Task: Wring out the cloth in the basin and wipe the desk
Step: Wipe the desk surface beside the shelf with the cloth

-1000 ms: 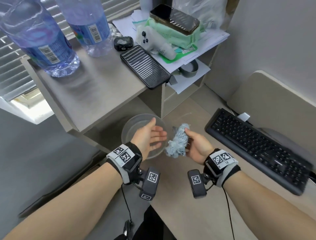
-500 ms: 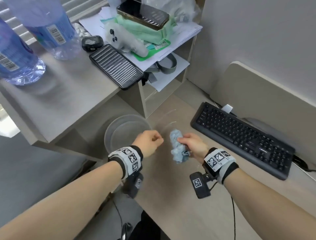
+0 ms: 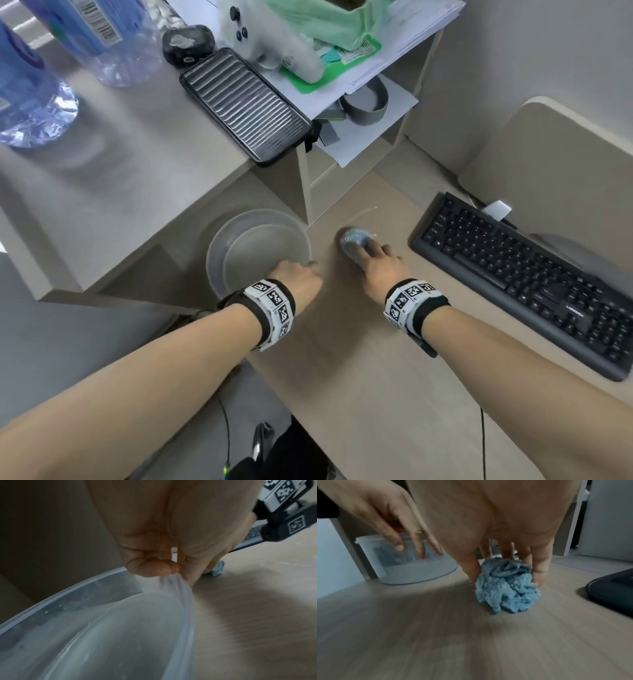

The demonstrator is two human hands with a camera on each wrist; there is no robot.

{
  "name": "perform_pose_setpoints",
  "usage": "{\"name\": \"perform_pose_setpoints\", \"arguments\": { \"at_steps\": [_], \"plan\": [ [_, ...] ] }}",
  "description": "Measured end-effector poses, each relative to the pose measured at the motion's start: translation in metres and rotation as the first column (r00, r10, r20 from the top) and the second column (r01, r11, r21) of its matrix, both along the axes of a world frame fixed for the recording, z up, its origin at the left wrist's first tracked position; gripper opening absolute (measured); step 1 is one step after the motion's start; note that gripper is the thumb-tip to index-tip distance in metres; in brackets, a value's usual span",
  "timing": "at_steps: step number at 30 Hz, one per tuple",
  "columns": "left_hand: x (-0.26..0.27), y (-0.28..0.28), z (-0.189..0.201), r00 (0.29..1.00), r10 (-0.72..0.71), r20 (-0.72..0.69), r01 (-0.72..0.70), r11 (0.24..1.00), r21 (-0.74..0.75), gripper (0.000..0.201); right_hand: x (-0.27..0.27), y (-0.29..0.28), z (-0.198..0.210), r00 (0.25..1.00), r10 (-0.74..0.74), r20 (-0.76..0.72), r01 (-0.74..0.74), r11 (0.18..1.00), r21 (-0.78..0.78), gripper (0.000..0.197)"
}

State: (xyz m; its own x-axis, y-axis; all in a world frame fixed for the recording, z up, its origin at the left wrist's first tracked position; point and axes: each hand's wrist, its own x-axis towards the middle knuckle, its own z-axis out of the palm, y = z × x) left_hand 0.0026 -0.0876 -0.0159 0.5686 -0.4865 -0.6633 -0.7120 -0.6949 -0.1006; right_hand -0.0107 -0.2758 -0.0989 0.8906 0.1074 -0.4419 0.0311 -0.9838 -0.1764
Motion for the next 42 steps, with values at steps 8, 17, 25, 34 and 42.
{"name": "perform_pose_setpoints", "arguments": {
  "at_steps": [8, 17, 25, 34, 42],
  "plan": [
    [0.034, 0.019, -0.005, 0.989, 0.069, 0.128, -0.075, 0.996, 0.038, 0.038, 0.047, -0.014, -0.005, 0.998, -0.066, 0.020, 0.067, 0.997, -0.033, 0.066],
    [0.064, 0.048, -0.014, 0.961, 0.182, 0.208, -0.188, 0.982, 0.011, 0.037, 0.065, 0.022, -0.020, 0.998, -0.017, -0.062, 0.021, 0.998, 0.064, 0.072],
    [0.059, 0.042, -0.023, 0.954, 0.065, 0.293, -0.051, 0.997, -0.054, 0.036, 0.041, -0.015, -0.007, 0.968, 0.222, -0.118, -0.228, 0.973, -0.040, 0.062],
    [0.054, 0.019, -0.051, 0.932, 0.361, -0.003, -0.356, 0.917, -0.178, 0.034, 0.068, 0.021, -0.009, 0.993, 0.096, -0.067, -0.097, 0.995, -0.005, 0.069],
    [0.070, 0.008, -0.078, 0.782, 0.622, -0.039, -0.616, 0.763, -0.198, 0.041, 0.100, -0.056, -0.003, 0.990, -0.142, 0.016, 0.143, 0.976, -0.165, 0.065]
  ]
}}
